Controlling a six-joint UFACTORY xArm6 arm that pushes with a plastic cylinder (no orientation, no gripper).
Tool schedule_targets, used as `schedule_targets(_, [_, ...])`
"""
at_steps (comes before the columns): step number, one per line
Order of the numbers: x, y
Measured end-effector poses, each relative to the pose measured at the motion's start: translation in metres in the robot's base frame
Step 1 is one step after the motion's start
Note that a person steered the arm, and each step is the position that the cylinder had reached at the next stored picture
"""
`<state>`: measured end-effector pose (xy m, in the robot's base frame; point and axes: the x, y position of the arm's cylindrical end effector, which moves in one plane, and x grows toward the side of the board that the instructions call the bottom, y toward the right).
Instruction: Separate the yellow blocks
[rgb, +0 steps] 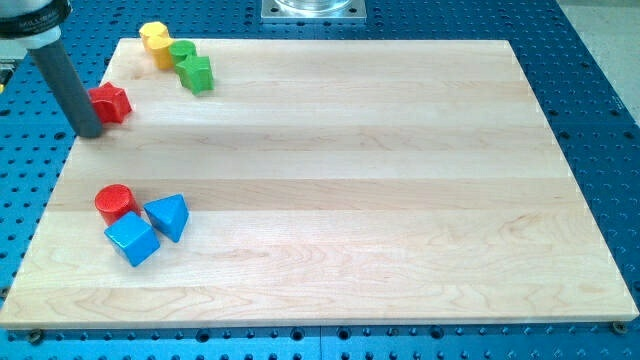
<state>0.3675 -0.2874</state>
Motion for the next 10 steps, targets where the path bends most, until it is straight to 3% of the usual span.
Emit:
schedule_targets(1, [-0.003, -0.016])
schedule_targets(3, [-0.121, -0.016])
schedule_targets(5, [-0.176, 0.014])
schedule_targets(6, [-0.176, 0.023])
schedule_targets(8, [-0.126, 0.09])
schedule_targets(10, [-0.161, 0.017])
